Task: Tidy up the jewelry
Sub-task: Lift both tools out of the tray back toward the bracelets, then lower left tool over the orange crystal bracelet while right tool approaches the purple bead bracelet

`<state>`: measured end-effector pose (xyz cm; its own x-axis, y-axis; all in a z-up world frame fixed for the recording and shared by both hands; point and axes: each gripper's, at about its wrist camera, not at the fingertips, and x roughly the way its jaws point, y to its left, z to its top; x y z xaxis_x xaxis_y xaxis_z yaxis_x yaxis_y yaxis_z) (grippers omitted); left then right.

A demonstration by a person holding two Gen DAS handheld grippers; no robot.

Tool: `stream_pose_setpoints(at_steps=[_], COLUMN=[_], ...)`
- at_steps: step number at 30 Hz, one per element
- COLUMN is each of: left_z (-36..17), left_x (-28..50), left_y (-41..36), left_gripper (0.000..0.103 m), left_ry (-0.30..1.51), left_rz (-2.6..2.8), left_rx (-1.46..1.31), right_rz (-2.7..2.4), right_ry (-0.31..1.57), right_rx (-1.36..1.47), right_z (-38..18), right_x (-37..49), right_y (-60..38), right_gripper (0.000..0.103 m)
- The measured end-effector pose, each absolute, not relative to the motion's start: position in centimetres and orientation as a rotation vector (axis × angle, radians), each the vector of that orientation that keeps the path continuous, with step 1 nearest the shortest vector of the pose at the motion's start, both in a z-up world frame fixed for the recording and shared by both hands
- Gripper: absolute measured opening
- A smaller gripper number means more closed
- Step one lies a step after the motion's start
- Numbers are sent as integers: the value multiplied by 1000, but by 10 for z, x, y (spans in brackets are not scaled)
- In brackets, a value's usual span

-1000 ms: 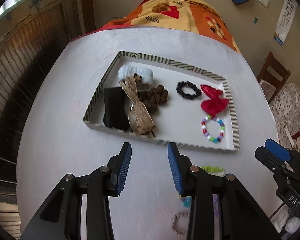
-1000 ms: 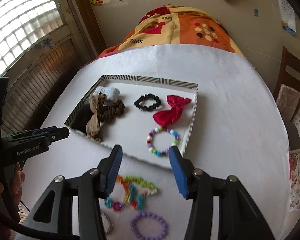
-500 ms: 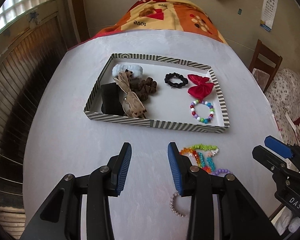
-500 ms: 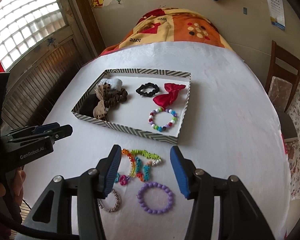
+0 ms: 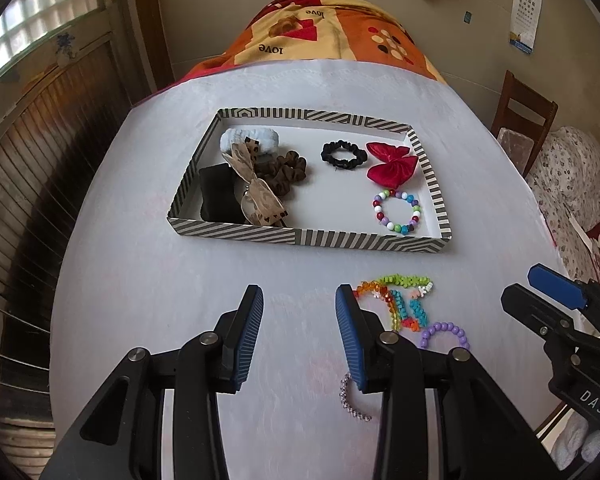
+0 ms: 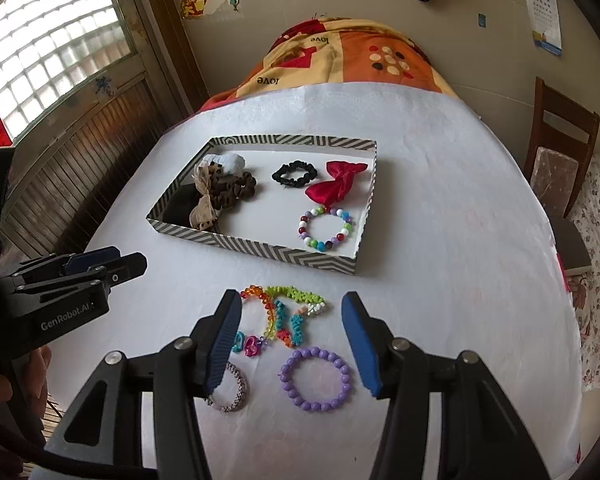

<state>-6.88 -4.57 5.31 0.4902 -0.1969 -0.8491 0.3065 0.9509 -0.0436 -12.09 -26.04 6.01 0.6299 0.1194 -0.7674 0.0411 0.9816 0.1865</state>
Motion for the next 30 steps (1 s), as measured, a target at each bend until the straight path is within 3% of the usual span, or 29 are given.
stream_pose_setpoints(at_steps=[16,30], left_z=[41,-6], left_x=[-61,-55], left_y=[-40,-50], left_gripper=[29,29], left_ry=[1069,1222], left_rz=[-301,-346], left_rx=[85,37], right_rz=[33,-9], right_ry=[932,1056], right_rx=[193,211], right_z=[49,1], right_x=[-116,-115], right_y=[-270,-295], right_gripper=[56,56])
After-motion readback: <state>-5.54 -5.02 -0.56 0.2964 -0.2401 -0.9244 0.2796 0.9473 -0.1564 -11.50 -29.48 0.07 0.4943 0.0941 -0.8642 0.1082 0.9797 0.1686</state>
